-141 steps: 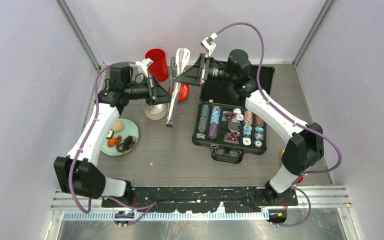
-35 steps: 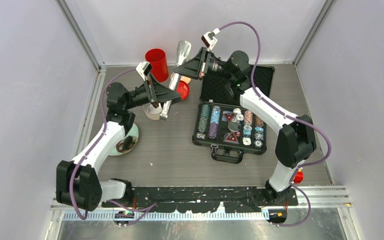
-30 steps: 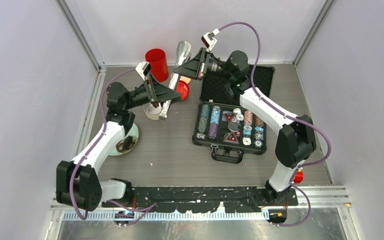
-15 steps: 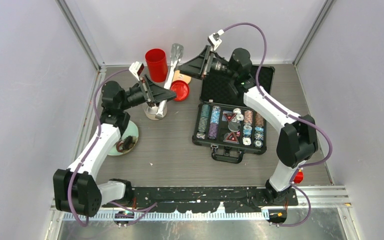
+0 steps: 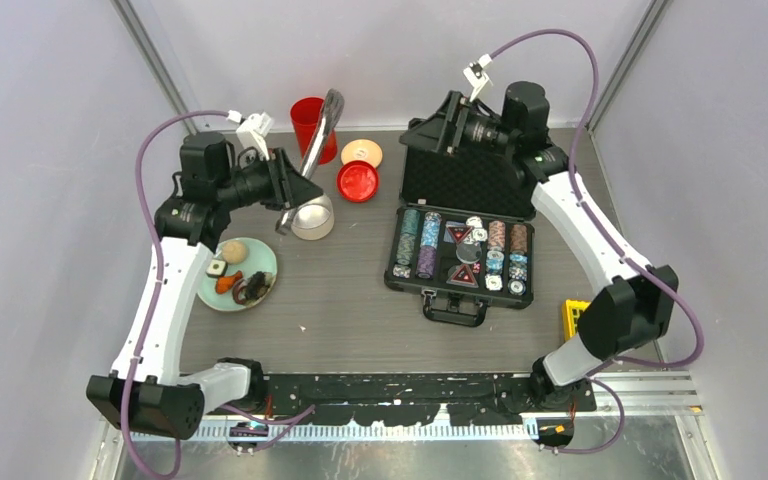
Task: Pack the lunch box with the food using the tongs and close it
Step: Pick up the clamp at the center of the board, then pick up the fake food from the plate.
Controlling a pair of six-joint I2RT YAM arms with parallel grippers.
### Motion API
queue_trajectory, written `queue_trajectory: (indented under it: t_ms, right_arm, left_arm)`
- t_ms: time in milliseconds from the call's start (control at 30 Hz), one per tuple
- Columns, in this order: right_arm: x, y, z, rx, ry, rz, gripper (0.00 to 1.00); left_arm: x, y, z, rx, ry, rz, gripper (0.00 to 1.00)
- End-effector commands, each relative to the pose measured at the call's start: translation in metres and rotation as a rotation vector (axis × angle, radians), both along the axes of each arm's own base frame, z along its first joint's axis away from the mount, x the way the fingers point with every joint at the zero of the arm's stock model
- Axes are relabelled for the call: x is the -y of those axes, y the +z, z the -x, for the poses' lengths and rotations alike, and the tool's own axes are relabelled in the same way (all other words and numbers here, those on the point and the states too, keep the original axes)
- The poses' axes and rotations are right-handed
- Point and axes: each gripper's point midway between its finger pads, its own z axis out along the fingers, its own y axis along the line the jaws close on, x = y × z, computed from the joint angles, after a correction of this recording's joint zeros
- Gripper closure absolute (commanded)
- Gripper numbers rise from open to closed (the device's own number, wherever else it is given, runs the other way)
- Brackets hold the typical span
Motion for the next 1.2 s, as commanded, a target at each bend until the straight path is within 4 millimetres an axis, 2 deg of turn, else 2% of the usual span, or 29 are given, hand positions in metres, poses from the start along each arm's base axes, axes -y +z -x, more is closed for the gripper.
queue_trajectory:
  t_ms: [0,233,400,567,733,933,1167]
  right_arm:
    - [0.023,-0.030,0.026,0.113,-0.010,0.249,0.28]
    - [0.046,-0.074,0.048,0.064,-0.057,0.367,0.20]
    - [0.061,-0.113,0.078,0.064,0.073,0.514,0.19]
    - [0.083,-0.142,0.087,0.038,0.118,0.657,0.18]
    - [0.096,-0.153,0.089,0.055,0.105,0.696,0.15]
    - [0.108,-0.153,0.091,0.088,0.082,0.718,0.15]
    - [0.110,-0.173,0.101,0.060,0.114,0.719,0.15]
  left_arm:
    - [-0.060,-0.071,0.011,-0.047,0.040,-0.450,0.71]
    - [-0.092,-0.098,0.027,-0.074,-0.020,-0.654,0.69]
    - [-0.114,-0.115,0.045,-0.128,-0.051,-0.768,0.69]
    - [-0.136,-0.127,0.062,-0.143,-0.064,-0.842,0.61]
    - [-0.159,-0.131,0.077,-0.181,-0.015,-0.861,0.55]
    - [-0.179,-0.136,0.092,-0.216,0.021,-0.891,0.52]
    - [-0.209,-0.145,0.114,-0.302,0.055,-0.899,0.51]
